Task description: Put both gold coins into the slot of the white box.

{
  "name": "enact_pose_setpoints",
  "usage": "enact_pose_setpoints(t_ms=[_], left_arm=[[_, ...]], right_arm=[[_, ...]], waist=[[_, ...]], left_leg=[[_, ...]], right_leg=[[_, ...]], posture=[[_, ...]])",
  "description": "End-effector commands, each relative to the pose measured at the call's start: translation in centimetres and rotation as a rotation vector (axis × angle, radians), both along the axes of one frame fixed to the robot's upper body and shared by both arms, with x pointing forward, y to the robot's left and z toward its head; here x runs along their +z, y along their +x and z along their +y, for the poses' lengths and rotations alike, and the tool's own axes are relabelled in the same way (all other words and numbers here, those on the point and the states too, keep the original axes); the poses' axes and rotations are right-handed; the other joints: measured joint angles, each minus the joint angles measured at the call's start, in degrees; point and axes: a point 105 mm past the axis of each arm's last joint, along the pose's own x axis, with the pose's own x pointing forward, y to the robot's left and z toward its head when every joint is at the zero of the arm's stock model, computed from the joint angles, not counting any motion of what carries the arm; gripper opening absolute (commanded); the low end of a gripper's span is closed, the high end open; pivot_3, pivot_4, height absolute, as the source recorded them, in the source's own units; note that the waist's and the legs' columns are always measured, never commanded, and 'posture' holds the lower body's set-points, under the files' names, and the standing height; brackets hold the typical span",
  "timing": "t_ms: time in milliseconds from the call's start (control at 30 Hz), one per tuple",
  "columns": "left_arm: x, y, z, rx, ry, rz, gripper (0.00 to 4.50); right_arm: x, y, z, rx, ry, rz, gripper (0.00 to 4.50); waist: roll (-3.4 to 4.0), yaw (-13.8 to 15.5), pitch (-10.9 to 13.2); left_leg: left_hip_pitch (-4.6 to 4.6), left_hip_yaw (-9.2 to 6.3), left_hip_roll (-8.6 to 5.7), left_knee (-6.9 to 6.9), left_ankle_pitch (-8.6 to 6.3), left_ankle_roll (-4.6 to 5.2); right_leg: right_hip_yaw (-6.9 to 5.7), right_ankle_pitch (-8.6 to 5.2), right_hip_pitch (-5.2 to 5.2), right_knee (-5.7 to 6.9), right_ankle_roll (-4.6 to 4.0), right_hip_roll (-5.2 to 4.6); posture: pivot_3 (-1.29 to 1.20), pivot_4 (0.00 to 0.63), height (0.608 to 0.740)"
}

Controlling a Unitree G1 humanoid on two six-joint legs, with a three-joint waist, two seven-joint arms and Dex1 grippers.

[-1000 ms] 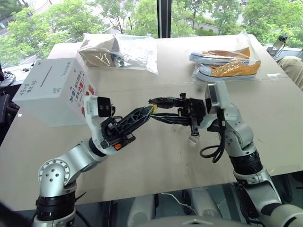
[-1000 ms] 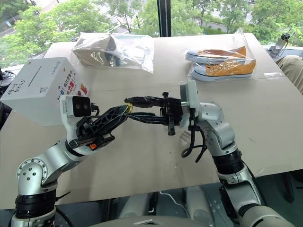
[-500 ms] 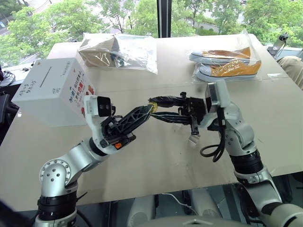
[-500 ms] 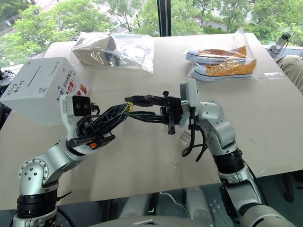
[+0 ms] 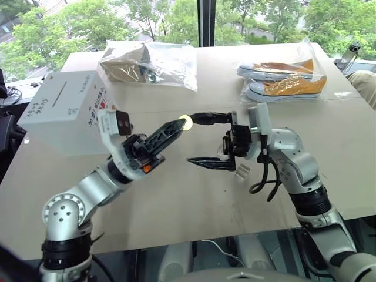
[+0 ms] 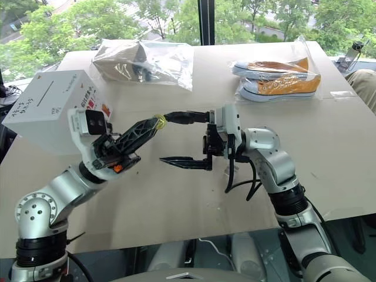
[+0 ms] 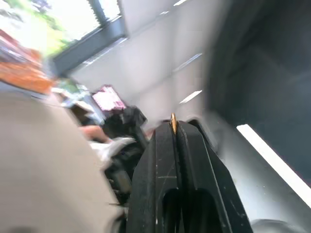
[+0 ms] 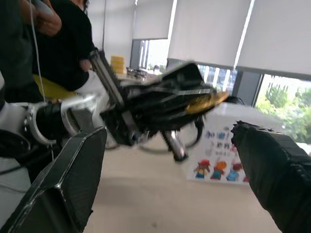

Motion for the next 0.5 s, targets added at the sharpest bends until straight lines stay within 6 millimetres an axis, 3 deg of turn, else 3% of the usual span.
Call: enact_pose_setpoints(t_ms=[33, 133, 233, 300, 400, 500], left_arm=[[0.7, 1.5, 0.8, 0.225, 0.362, -0.231, 0.00], [1.5, 4.2, 3.5, 0.492, 0.653, -0.355, 0.00], [2.8, 5.6, 5.5, 0.657, 0.746, -0.396, 0.00], [4.7, 6.9, 8.3, 0.862, 0.803, -0.387, 0.00], [7.0, 7.5, 12.4, 1.104, 0.867, -0.329, 0.00], [7.5, 7.4, 14.5, 1.198, 0.934, -0.278, 0.00]], right_arm=[[0.5, 1.0, -1.5, -0.076, 0.003, -0.005, 4.46], [1.6, 2.8, -2.3, -0.193, 0.047, 0.020, 4.46], [2.4, 3.6, -2.4, -0.242, 0.058, 0.020, 4.46], [3.2, 3.6, -2.3, -0.232, 0.079, 0.025, 4.46], [4.3, 3.8, -2.0, -0.245, 0.098, 0.046, 4.46], [4.4, 4.0, -1.9, -0.260, 0.078, 0.062, 4.46]], waist=[[0.01, 0.1, 0.0], [0.02, 0.1, 0.0], [0.03, -0.1, 0.0], [0.01, 0.0, 0.1], [-0.01, -0.3, 0.1], [-0.01, -0.3, 0.1]], left_leg=[[0.00, 0.01, -0.01, -0.01, 0.00, 0.00], [0.01, 0.09, -0.03, -0.10, 0.00, 0.00], [0.02, 0.15, -0.02, -0.29, 0.01, -0.01], [-0.05, 0.14, 0.01, -0.39, 0.02, -0.04], [-0.38, 0.03, 0.03, -0.41, 0.16, -0.28], [-0.80, 0.09, 0.04, -0.41, 0.17, -0.29]], right_leg=[[0.00, 0.00, 0.00, -0.01, 0.00, 0.00], [0.07, 0.00, 0.00, -0.06, 0.00, 0.04], [0.13, 0.01, -0.10, -0.09, 0.01, 0.03], [0.12, 0.13, -0.26, -0.07, 0.22, 0.01], [0.01, 0.15, -0.61, -0.02, 0.22, 0.01], [0.04, 0.17, -1.04, 0.04, 0.24, -0.19]], posture=[[0.00, 0.150, 0.740], [0.00, 0.150, 0.740], [0.00, 0.150, 0.740], [0.00, 0.150, 0.740], [0.00, 0.150, 0.740], [0.00, 0.150, 0.740]])
